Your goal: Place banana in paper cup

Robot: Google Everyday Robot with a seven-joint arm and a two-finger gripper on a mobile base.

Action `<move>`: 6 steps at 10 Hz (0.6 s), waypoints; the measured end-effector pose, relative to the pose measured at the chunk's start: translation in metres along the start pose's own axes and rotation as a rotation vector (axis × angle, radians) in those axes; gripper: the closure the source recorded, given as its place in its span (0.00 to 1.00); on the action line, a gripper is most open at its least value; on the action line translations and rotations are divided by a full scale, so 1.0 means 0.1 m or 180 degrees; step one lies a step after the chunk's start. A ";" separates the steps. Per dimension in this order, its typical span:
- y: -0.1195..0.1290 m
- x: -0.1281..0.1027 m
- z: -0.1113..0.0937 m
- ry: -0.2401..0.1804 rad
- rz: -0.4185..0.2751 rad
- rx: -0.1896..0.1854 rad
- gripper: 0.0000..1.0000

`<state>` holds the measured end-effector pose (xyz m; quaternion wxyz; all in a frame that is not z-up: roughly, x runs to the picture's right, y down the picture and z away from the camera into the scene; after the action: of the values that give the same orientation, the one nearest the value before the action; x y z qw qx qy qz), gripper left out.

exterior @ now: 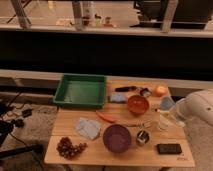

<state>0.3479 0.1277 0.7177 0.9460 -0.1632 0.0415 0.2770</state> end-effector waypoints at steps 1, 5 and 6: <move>0.00 0.00 0.00 0.0000 0.0000 0.0000 0.37; 0.00 0.00 0.00 0.0000 0.0000 0.0000 0.20; 0.00 0.00 0.00 0.0000 0.0000 0.0000 0.20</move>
<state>0.3478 0.1277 0.7177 0.9460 -0.1632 0.0415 0.2769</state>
